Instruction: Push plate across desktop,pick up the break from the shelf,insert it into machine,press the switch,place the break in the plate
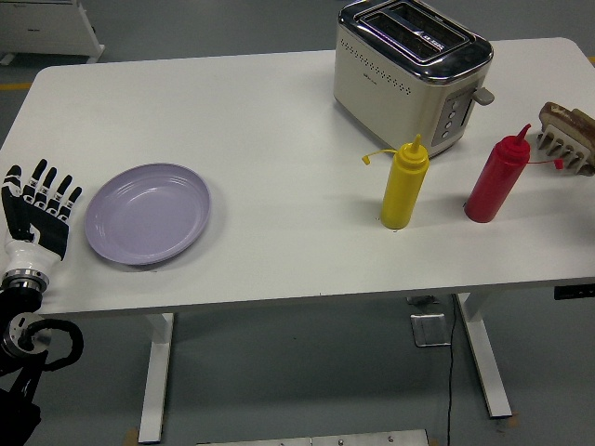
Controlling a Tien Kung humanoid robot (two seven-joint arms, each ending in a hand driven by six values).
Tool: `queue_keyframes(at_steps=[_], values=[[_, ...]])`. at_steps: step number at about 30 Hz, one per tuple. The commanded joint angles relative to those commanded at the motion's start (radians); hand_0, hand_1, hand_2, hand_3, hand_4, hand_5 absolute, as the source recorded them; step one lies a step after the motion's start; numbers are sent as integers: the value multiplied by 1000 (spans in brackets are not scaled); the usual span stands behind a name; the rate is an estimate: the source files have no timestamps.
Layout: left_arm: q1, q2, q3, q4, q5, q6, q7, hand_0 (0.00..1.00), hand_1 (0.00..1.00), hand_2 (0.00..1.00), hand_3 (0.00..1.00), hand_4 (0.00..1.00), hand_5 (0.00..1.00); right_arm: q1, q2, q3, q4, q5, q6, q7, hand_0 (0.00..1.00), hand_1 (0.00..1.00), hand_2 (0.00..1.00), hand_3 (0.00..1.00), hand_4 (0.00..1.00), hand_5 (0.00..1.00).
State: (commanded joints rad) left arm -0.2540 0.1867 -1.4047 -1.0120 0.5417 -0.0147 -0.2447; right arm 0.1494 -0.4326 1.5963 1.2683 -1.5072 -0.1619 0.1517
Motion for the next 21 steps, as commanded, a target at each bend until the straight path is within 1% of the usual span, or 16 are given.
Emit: queue_keyframes(at_steps=[5, 6, 11, 12, 17, 18, 21], values=[[-17, -5, 23, 13, -4, -12, 6, 917, 922, 982, 921, 629, 998, 18, -8, -18, -13, -100, 5, -34, 978, 922, 937, 910, 723, 284], [-21, -6, 27, 16, -5, -14, 7, 917, 921, 981, 918, 627, 998, 23, -9, -23, -16, -118, 5, -40, 987, 926, 943, 941, 757, 292], [-41, -11, 52, 42, -8, -18, 14, 917, 921, 981, 918, 627, 998, 50, -20, -51, -33, -210, 6, -67, 987, 926, 943, 941, 757, 292], [-45, -13, 56, 49, -9, -19, 15, 917, 922, 976, 916, 626, 998, 57, -22, -58, -38, -222, 8, -73, 998, 928, 953, 959, 798, 321], [-61, -20, 78, 73, -16, -25, 18, 917, 922, 976, 916, 626, 998, 97, -29, -95, -72, -259, 25, -101, 998, 928, 953, 959, 798, 321], [-64, -22, 81, 76, -17, -26, 19, 915, 919, 975, 911, 627, 998, 104, -30, -102, -78, -263, 29, -106, 998, 932, 957, 968, 786, 291], [-73, -28, 94, 85, -22, -30, 21, 915, 919, 975, 911, 627, 998, 132, -35, -130, -105, -275, 43, -123, 998, 932, 957, 968, 786, 291]])
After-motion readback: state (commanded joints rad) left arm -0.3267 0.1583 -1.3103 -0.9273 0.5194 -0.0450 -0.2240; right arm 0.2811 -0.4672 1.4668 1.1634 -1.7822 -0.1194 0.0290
